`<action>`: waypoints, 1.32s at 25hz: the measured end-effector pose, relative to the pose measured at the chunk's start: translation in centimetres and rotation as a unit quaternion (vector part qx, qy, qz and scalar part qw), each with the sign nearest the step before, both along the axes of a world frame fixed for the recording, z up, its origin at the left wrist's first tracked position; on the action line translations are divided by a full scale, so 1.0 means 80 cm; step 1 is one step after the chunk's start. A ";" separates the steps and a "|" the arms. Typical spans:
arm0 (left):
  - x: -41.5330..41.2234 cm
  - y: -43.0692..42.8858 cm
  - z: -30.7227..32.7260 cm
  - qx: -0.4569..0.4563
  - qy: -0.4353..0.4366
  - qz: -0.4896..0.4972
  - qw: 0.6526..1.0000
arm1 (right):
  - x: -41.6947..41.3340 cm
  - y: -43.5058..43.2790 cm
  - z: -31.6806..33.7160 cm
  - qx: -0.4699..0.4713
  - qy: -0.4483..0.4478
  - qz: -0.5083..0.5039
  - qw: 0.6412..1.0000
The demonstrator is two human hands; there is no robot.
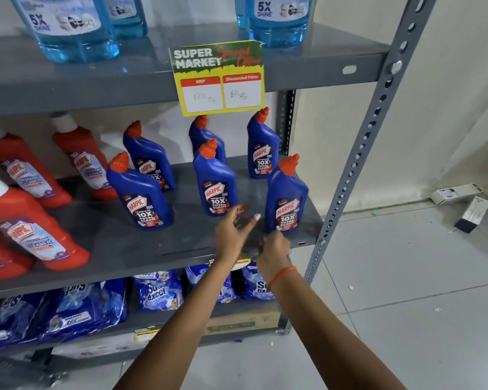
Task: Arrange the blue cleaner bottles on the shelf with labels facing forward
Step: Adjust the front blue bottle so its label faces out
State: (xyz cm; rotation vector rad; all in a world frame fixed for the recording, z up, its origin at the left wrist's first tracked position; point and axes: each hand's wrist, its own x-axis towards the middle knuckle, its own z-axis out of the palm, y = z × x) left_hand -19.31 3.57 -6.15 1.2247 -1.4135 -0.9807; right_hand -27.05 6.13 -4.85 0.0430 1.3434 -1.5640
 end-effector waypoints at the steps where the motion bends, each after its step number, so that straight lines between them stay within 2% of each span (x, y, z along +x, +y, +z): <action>1: 0.014 -0.001 0.002 -0.016 0.002 0.025 1.000 | 0.019 -0.008 0.004 0.004 -0.067 0.012 0.998; 3: 0.040 -0.005 0.003 -0.034 0.010 0.080 0.996 | 0.049 -0.029 0.006 0.011 -0.083 0.037 0.996; 7: 0.091 -0.033 -0.005 -0.019 -0.003 0.219 0.975 | 0.077 -0.077 0.008 0.005 0.080 0.104 0.991; 9: 0.105 -0.057 -0.004 0.034 -0.039 0.166 0.985 | 0.073 -0.095 0.004 0.030 0.210 0.150 0.966; 11: 0.109 -0.081 0.002 0.089 -0.100 0.038 0.990 | 0.066 -0.107 0.002 0.028 0.310 0.211 0.926; 13: 0.108 -0.096 0.011 0.106 -0.158 -0.046 0.981 | 0.054 -0.113 0.002 -0.010 0.370 0.289 0.883; 15: 0.111 -0.101 0.015 0.100 -0.168 -0.062 0.979 | 0.041 -0.112 0.000 -0.021 0.412 0.343 0.844; 18: 0.121 -0.083 0.007 0.085 -0.159 -0.052 0.982 | 0.029 -0.091 -0.011 -0.044 0.427 0.358 0.829; 22: 0.127 -0.034 -0.013 0.071 -0.121 -0.036 0.989 | 0.020 -0.044 -0.033 -0.089 0.417 0.368 0.826; 25: 0.129 -0.016 -0.014 0.090 -0.080 -0.054 0.991 | 0.011 -0.027 -0.036 -0.115 0.407 0.386 0.820; 33: 0.133 -0.005 -0.007 0.102 -0.067 -0.058 0.991 | 0.003 -0.022 -0.035 -0.128 0.398 0.410 0.811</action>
